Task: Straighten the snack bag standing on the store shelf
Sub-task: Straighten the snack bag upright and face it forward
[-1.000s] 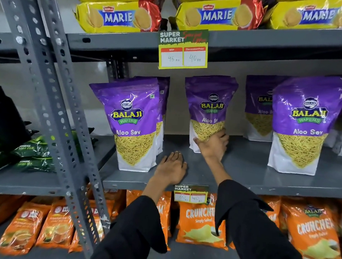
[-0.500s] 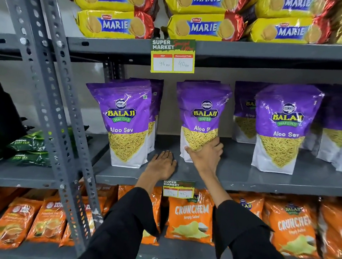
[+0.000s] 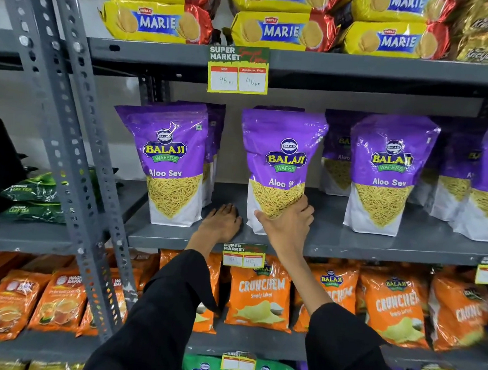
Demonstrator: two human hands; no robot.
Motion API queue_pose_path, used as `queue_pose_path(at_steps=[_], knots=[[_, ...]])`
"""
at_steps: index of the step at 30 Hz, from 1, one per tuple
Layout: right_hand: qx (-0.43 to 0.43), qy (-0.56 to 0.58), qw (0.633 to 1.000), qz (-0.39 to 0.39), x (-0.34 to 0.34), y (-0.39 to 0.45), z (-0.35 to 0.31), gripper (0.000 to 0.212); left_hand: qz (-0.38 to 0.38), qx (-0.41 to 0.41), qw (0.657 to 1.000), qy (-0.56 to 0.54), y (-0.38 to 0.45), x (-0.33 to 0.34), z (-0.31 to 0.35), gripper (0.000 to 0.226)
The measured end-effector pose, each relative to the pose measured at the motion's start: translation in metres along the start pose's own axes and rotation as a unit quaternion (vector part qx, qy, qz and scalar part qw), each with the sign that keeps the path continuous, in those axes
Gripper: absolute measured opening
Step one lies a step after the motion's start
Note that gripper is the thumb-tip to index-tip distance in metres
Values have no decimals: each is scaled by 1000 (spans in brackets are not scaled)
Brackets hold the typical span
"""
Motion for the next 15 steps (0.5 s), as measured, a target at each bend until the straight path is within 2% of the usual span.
queue_pose_path(at_steps=[1,3,10,15], knots=[[-2,1,1000,3,-1,-2,-1,118,4,4,1000,10,0,-2,-1,61],[1,-22,1000,-3,-16,-20,8,118,-36,16,999,-7,-17,15,9,62],[-17,-19,1000,12,-24,-23,11,119,-6,22,1000,6,-15,9,14,61],[-21,-24,999,16,-25,-22,14,128,-17,31,999,23,-14,3,15,61]])
Point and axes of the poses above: each hand's wrist, its own y-axis towards the middle knuckle, its own x-axis out of the palm, z = x × y, the point moved 3 cm from there along y, towards the middle knuckle, and after that the axes turned 13 degrees about -x, right-handed, at the moved point
